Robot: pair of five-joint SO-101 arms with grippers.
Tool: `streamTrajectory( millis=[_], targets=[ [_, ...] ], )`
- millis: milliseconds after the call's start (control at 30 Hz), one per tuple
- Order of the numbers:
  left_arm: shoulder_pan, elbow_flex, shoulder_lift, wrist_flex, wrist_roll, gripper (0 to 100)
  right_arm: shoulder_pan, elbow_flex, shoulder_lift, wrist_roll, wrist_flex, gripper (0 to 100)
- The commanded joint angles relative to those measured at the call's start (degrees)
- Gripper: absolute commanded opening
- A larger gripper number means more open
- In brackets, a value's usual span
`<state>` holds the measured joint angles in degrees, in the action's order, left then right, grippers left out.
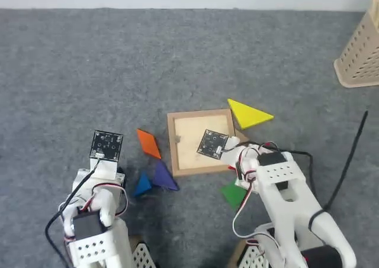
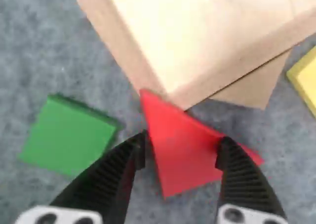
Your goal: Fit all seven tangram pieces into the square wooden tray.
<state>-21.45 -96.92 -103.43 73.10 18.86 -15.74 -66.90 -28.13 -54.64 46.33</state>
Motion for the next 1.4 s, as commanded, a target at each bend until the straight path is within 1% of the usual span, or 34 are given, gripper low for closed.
streamTrajectory(
  millis=[0,167,300,433,600,667,867,1000,1100,1200,1267,1333,1367],
  targets=[
    [-0.4,0.4,-1.1,0.1,0.5,15,0.3,-0.5,-0.3,0.1,-0.7,20.1],
    [-0.4,0.4,-1.1,0.1,0.5,15,0.3,-0.6,-0.4,0.2,-0.7,6.5],
    [-0.4,0.4,-1.1,0.1,0.5,15,0.4,-0.4,-0.8,3.5,-1.4,0.6],
    [-0.4,0.4,-1.1,0.1,0.5,15,0.0,0.1,-0.9,7.4,-3.4,0.6],
    [-0.4,0.4,-1.1,0.1,0.5,15,0.0,5.2,-0.3,12.1,-2.9,0.6],
    [-0.4,0.4,-1.1,0.1,0.5,15,-0.7,6.9,-0.3,12.7,-2.2,0.6],
    [-0.4,0.4,-1.1,0.1,0.5,15,-8.7,8.2,-0.3,13.0,0.3,0.6],
    [-0.4,0.4,-1.1,0.1,0.5,15,-11.0,9.2,-0.3,16.3,0.4,0.6],
    [-0.4,0.4,-1.1,0.1,0.4,15,-8.7,13.0,-0.9,21.4,3.0,0.6],
    [-0.4,0.4,-1.1,0.1,0.4,15,-4.3,18.8,-1.6,28.0,7.0,0.6],
    [-0.4,0.4,-1.1,0.1,0.4,15,-0.5,21.4,-3.6,30.9,9.3,0.6],
    [-0.4,0.4,-1.1,0.1,0.4,15,4.6,22.4,-5.5,30.9,10.9,1.0],
    [-0.4,0.4,-1.1,0.1,0.4,15,7.3,22.2,-5.8,28.9,11.1,2.6]
  ],
)
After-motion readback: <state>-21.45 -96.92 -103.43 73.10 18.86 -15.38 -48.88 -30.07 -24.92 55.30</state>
